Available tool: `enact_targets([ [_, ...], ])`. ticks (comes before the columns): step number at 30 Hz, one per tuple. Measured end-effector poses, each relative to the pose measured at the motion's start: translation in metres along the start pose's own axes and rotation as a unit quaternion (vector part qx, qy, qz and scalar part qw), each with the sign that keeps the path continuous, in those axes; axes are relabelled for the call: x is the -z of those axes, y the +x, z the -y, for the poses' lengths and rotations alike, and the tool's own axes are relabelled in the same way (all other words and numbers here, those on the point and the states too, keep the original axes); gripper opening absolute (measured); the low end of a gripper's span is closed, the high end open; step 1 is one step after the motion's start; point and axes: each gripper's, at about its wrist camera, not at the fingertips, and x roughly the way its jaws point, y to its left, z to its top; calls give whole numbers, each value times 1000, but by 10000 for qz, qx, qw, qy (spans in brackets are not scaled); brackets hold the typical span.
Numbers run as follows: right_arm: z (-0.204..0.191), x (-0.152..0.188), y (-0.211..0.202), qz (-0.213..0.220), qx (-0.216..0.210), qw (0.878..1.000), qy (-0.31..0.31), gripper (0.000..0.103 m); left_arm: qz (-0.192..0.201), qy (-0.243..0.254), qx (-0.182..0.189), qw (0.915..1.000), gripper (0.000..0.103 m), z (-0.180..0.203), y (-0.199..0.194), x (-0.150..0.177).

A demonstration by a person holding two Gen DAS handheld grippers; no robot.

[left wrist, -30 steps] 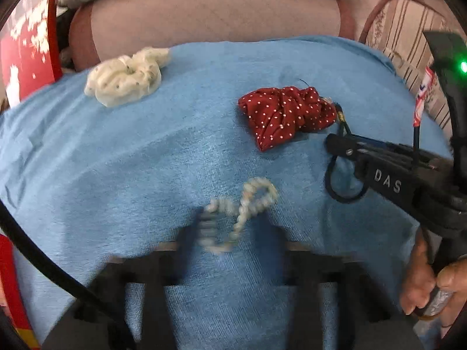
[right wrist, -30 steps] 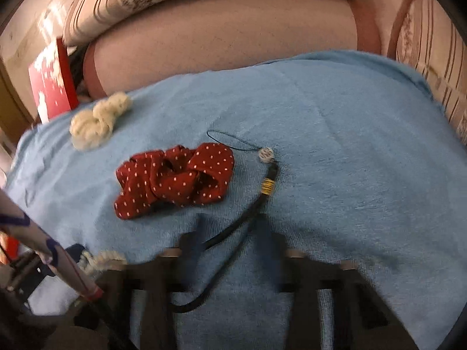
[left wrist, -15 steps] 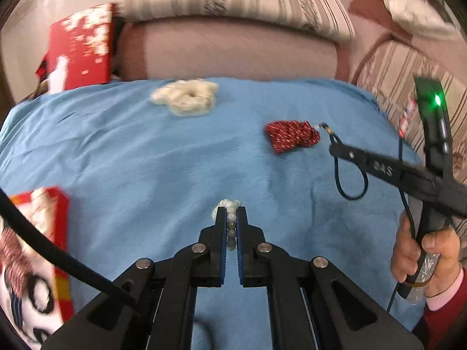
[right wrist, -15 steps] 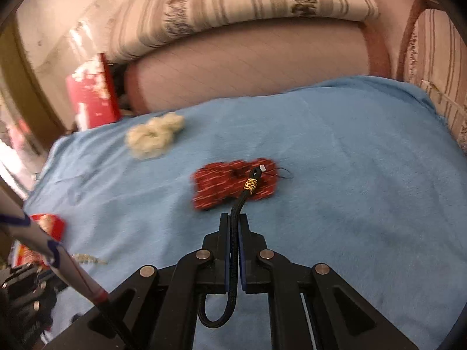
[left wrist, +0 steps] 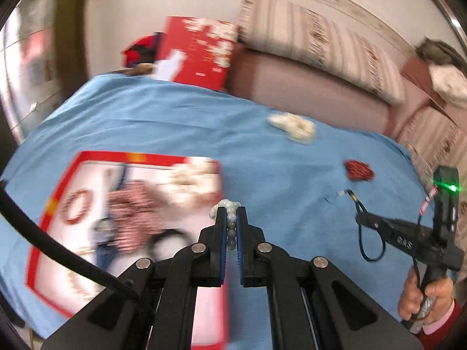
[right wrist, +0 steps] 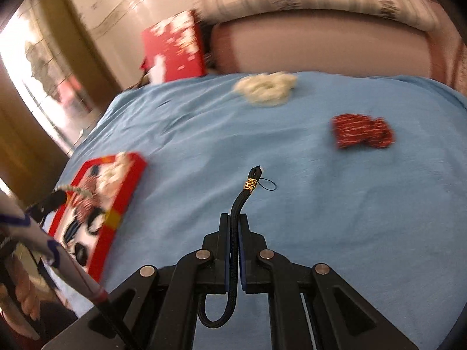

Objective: Organize jewelry
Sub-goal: 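Carry the bead bracelet and lanyard into the tray and open both grippers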

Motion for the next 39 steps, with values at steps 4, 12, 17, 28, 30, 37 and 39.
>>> enact_targets([
  [4, -51, -2, 6, -90, -285, 9989, -361, 5, 210, -401, -337, 9984, 5, -55, -21, 1],
  [12, -142, -1, 26, -282, -820, 9918, -937, 5, 167, -1334, -858, 9872, 5, -160, -22, 17],
  [17, -197, -9, 51, -471, -1091, 9850, -1248, 5, -73, -1879, -832, 9786, 5, -200, -9, 31],
  [28, -298, -51, 151, -1022, -1380, 9726, -1567, 5, -502, -2010, -782, 9752, 5, -208, 11, 44],
  [30, -311, -56, 175, -1139, -1255, 9715, -1655, 5, -509, -2000, -841, 9749, 5, -209, 12, 44],
  [37, -326, -64, 229, -1422, -898, 9715, -1672, 5, -712, -2127, -781, 9714, 5, -216, 23, 45],
  [39, -326, -65, 237, -1443, -829, 9719, -1668, 5, -770, -2126, -745, 9712, 5, -216, 26, 46],
])
